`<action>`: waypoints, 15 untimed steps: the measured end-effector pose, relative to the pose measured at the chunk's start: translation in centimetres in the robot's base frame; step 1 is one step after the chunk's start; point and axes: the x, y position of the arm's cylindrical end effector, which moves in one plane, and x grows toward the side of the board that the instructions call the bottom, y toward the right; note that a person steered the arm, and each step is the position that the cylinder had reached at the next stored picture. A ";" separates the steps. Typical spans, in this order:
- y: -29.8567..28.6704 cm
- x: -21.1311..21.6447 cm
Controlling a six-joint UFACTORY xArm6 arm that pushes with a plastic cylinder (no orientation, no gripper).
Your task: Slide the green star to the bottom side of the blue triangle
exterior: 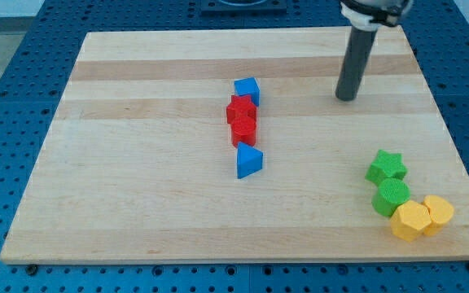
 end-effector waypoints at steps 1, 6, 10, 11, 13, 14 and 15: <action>3.0 7.2; 5.0 13.8; -3.1 13.9; -4.1 13.9; -0.6 12.6; -1.0 10.4; -2.8 9.7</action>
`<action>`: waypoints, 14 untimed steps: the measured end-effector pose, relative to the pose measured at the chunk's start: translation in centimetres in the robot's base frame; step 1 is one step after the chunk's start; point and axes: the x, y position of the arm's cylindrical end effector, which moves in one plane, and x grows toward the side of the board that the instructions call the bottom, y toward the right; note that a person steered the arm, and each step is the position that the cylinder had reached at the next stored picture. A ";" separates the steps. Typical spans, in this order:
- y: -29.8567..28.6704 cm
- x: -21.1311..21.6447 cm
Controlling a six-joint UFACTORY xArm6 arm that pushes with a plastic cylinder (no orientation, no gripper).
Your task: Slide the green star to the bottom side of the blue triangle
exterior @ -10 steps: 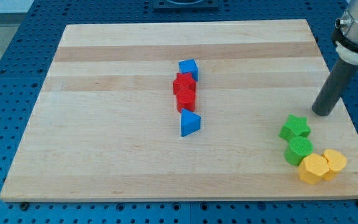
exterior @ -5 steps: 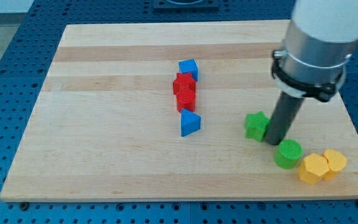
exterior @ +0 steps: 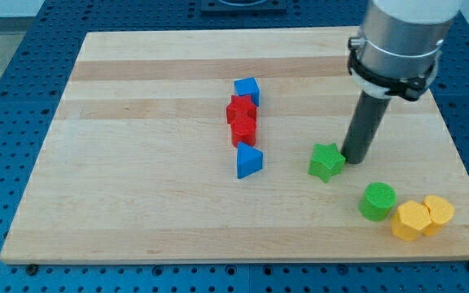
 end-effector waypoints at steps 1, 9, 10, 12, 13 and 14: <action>-1.3 0.0; -6.5 4.2; -6.7 4.2; -8.5 4.2; -9.4 4.2; -10.0 4.2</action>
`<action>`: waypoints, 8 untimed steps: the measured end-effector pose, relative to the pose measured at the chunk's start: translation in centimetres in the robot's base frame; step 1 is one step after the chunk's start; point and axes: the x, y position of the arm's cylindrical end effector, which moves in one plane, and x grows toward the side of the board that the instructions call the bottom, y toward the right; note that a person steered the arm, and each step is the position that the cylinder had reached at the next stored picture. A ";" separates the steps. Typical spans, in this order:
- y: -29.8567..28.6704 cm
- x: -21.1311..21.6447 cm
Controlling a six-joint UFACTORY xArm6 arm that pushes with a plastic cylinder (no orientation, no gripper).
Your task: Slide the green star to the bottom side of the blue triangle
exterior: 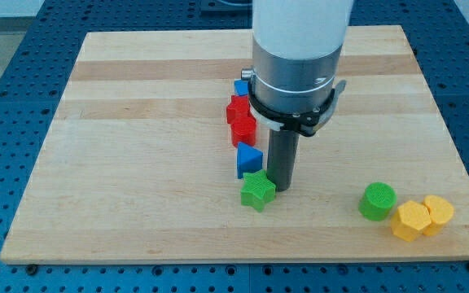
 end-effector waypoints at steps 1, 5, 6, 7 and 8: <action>0.9 0.0; 0.7 3.3; 0.7 3.0; -0.2 1.9; -0.5 1.9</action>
